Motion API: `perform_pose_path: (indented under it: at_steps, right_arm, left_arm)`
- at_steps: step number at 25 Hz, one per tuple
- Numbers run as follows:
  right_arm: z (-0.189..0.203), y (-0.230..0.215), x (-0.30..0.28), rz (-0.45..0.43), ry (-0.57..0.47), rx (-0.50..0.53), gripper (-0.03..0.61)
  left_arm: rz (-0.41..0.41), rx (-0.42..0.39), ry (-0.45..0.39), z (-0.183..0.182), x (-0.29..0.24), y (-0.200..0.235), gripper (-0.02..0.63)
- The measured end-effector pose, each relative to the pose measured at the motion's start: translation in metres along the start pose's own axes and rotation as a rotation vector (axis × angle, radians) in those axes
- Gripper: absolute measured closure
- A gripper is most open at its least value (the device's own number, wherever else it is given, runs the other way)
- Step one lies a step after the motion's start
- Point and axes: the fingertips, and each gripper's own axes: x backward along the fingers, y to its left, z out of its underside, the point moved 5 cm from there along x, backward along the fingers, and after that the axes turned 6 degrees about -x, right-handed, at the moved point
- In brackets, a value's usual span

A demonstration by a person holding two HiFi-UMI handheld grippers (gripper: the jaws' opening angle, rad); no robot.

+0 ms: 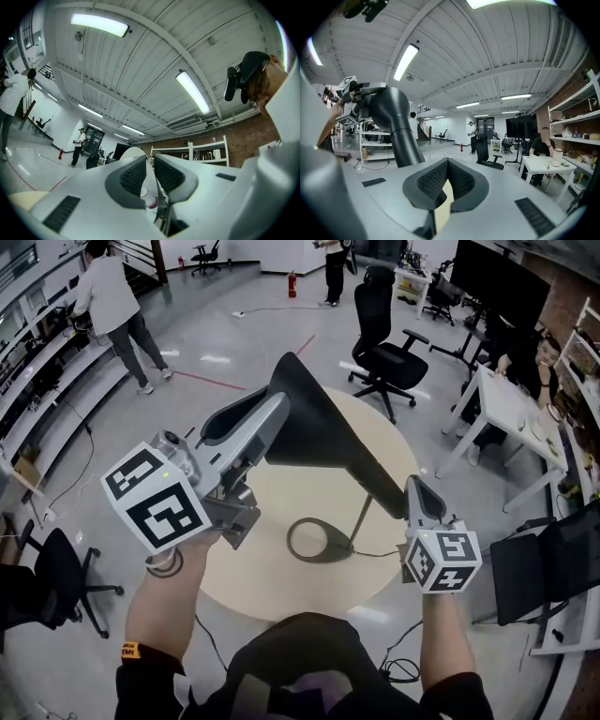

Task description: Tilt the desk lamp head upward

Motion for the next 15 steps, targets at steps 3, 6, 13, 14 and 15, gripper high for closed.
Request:
perform_pose_path:
  at_steps: [3, 6, 13, 14, 15]
  right_arm:
    - [0.002, 0.001, 0.001, 0.002, 0.004, 0.007, 0.565]
    - [0.003, 0.000, 0.000, 0.003, 0.006, 0.005, 0.565]
    - [0.006, -0.002, -0.002, 0.005, 0.011, -0.001, 0.565]
    - [0.006, -0.002, -0.002, 0.005, 0.012, -0.002, 0.565]
    - [0.005, -0.002, -0.002, 0.005, 0.013, -0.001, 0.565]
  left_arm:
    - [0.008, -0.023, 0.003, -0.004, -0.005, -0.009, 0.512]
    - [0.015, -0.032, 0.001, -0.007, -0.011, -0.014, 0.514]
    - [0.021, -0.043, -0.004, -0.007, -0.019, -0.020, 0.517]
    - [0.021, -0.040, -0.006, -0.008, -0.020, -0.021, 0.518]
    - [0.021, -0.037, -0.008, -0.008, -0.020, -0.021, 0.519]
